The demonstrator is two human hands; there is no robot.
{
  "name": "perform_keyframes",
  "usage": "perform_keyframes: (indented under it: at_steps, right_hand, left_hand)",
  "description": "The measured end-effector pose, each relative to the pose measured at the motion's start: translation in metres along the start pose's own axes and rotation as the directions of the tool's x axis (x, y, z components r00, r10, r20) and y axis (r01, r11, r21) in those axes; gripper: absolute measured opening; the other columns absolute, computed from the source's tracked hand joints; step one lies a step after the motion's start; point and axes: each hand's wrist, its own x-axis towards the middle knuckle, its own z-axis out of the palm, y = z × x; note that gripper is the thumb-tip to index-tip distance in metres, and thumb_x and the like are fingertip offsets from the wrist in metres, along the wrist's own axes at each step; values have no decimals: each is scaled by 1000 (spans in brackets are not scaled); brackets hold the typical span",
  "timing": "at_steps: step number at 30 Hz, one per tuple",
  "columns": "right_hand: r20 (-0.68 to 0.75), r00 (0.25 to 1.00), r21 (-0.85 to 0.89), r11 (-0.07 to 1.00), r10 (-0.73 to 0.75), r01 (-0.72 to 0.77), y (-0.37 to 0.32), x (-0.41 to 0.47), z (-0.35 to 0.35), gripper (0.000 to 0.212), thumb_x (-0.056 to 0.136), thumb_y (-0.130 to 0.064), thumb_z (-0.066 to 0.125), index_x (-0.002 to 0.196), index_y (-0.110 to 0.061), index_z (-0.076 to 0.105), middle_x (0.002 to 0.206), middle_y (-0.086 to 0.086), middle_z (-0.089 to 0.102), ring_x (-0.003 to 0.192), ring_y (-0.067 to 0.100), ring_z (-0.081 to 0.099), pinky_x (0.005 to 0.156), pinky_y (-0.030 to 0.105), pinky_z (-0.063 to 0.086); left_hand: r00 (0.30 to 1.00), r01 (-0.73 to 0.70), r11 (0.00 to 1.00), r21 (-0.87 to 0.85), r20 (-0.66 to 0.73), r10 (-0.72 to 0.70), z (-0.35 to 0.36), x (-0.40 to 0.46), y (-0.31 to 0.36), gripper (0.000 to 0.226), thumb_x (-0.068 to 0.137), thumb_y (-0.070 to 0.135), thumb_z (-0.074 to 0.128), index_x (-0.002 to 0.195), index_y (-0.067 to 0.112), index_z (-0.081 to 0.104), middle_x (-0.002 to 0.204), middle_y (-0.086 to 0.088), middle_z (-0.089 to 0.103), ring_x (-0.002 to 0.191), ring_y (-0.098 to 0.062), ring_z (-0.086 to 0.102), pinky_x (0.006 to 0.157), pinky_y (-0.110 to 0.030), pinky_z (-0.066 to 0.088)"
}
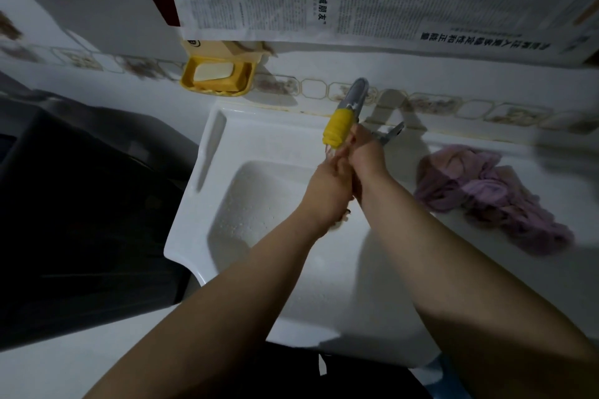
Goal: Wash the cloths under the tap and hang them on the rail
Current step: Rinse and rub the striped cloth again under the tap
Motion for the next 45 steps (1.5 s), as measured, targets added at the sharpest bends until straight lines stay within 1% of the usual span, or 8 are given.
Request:
perform_keyframes:
  at_steps: [8,14,21,26,30,34,41,45]
  right_hand:
    - [-212,977,-571,816,-40,-91,25,26,-61,60,99,-50,27,98,0,61,103,22,67,95,37,64,75,37,47]
    - [-26,968,-680,714,-248,165,5,31,-49,63,100,-45,29,151,-13,10,134,22,52,113,40,55,89,41,46]
    - [138,990,-841,532,40,96,8,9,-101,51,95,-56,34,89,-10,55,62,11,58,47,29,57,44,24,37]
    - [26,974,-817,566,225,-109,25,7,-132,61,92,-63,35,88,-4,52,57,12,52,38,18,41,43,21,36]
    - [-20,967,-328,912,253,-246,36,-5,-98,36,96,-47,45,110,-14,46,46,2,54,37,12,44,34,13,32]
    - [221,971,-150,987,91,-58,32,-46,-37,5,93,-20,57,91,-19,53,80,4,64,57,12,60,39,15,41]
    - [615,759,-642,694,213,325,40,-100,-43,23,87,-19,63,100,-29,47,85,6,65,65,14,56,51,26,43]
    - [496,859,-590,776,130,223,29,-92,-64,25,81,-1,62,90,-24,57,81,4,64,67,14,56,52,24,41]
  left_hand:
    - [939,26,984,175,334,-85,-7,-16,-24,24,92,20,56,114,13,47,93,-5,68,61,-16,56,52,-29,50]
    - [967,-39,809,587,227,-118,-36,10,-53,35,88,4,44,122,13,43,113,-11,61,63,-28,62,43,-35,53]
    - [962,3,667,745,180,-205,-87,29,-100,12,87,11,58,97,10,63,95,-9,69,94,-28,64,85,-40,52]
    - [934,148,803,578,186,-306,-106,20,-106,15,93,21,59,88,7,61,67,-3,63,60,-19,61,59,-31,55]
    - [743,584,783,214,249,-622,-84,-1,-108,45,87,36,68,109,-1,53,78,-8,54,59,-18,57,57,-35,57]
    - [627,776,418,-471,649,-431,-58,-18,-95,84,73,79,43,98,2,61,77,-7,54,63,-16,52,65,-26,50]
    - [806,589,327,-739,567,-171,-77,3,-83,88,80,81,28,104,8,71,98,-18,67,89,-33,65,82,-44,53]
    - [849,489,638,-595,493,-192,-80,2,-64,60,72,74,54,74,15,69,66,-2,54,58,-14,58,59,-25,52]
